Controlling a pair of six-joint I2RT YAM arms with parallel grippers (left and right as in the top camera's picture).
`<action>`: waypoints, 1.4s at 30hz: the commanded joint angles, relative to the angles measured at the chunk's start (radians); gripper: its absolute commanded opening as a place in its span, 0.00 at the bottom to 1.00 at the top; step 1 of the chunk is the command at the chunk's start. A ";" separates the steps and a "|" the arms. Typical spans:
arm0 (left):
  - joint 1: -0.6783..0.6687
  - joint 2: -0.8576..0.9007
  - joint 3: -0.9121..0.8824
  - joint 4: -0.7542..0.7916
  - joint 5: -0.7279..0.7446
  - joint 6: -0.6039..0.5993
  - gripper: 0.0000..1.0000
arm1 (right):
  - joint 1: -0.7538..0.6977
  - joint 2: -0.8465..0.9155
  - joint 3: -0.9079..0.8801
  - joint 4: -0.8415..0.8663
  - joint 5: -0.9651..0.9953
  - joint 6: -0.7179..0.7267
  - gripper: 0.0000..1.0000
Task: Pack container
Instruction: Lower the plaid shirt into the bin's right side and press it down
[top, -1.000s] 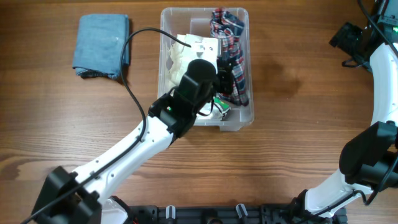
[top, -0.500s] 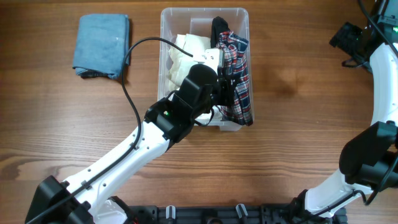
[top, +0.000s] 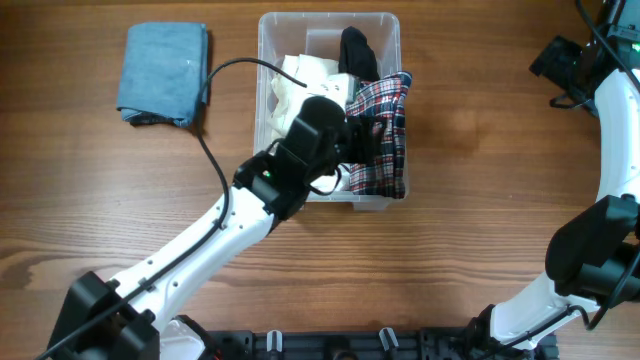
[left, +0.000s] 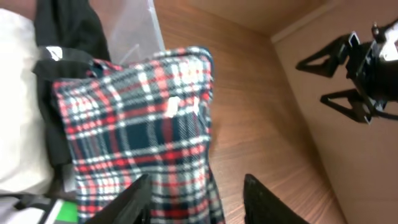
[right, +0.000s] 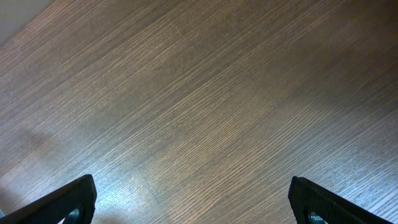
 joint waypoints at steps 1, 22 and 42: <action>0.032 0.009 0.026 0.086 0.143 0.011 0.38 | -0.002 0.013 -0.002 0.003 -0.009 0.013 1.00; -0.080 0.156 0.597 -0.624 -0.005 0.589 0.04 | -0.002 0.013 -0.002 0.003 -0.009 0.013 1.00; -0.115 0.457 0.637 -0.579 -0.021 0.614 0.04 | -0.002 0.013 -0.002 0.003 -0.009 0.013 1.00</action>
